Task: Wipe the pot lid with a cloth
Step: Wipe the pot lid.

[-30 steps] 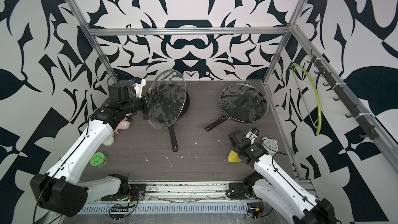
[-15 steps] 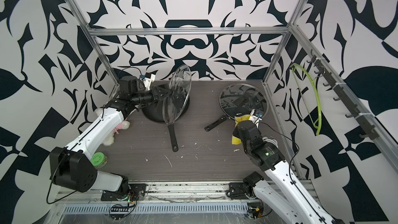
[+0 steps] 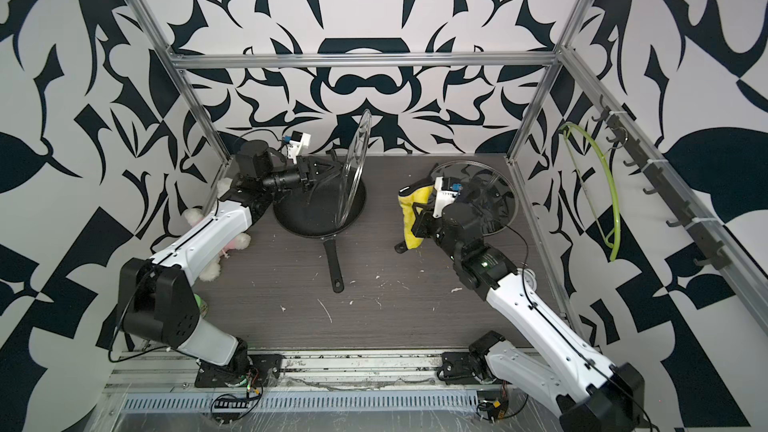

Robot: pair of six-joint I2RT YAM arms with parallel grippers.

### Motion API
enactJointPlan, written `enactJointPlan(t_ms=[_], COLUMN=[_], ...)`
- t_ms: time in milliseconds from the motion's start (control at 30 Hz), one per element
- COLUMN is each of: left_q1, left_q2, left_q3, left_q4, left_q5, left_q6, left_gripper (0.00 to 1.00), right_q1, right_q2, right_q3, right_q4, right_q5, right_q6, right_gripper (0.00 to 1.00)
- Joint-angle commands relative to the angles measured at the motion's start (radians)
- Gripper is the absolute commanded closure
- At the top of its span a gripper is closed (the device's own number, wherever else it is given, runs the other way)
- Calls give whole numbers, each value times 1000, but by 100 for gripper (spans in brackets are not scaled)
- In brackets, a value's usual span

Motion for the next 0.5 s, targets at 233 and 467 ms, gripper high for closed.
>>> enactJointPlan(t_ms=[233,467], left_q1=[-4,-4], left_q2=[25,38], left_q3=[98,119], left_q4=[376,425], left_q5=[186,194], left_q6=[-337,-425], left_gripper=[100,100], right_q1=[116,139], right_q2=[211,314], right_q3=[121,119], right_q4=[424,624], right_q5=[-178,-340], right_q6=[0,25], right_gripper=[100,100])
